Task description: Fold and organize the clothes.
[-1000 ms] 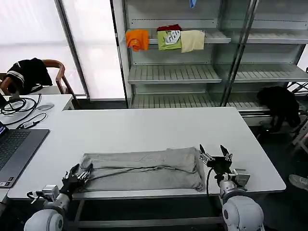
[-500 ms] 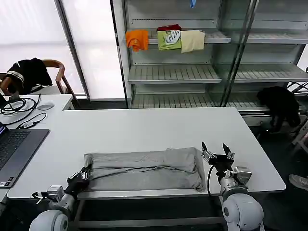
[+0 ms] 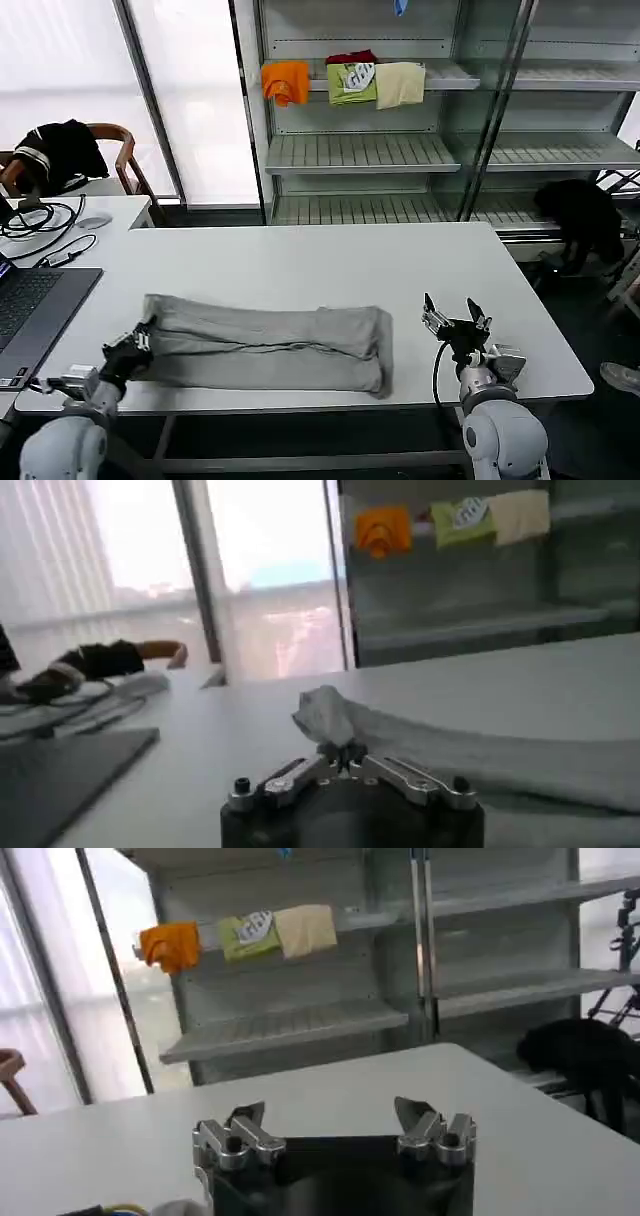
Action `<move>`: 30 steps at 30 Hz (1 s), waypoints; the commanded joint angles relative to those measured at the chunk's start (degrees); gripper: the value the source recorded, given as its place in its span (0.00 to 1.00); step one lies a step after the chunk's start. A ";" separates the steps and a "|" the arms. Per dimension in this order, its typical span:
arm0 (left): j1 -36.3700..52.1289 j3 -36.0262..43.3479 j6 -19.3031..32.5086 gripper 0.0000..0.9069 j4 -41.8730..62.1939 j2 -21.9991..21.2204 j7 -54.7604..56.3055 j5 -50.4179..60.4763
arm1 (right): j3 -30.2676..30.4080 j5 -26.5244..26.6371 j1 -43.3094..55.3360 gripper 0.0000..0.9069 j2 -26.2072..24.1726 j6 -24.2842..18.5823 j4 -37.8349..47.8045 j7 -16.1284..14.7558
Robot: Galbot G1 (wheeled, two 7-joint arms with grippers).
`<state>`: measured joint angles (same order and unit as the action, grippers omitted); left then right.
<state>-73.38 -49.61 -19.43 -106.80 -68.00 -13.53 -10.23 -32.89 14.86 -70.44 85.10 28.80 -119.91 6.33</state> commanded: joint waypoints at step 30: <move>7.32 15.86 -12.72 0.00 -16.26 -0.45 -5.96 12.04 | -0.30 -0.72 -0.23 1.00 -2.02 -1.92 1.82 -2.01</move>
<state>-66.35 -48.48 -26.55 -112.12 -57.89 -20.60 -1.80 -33.07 14.17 -70.48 83.19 26.94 -118.07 4.32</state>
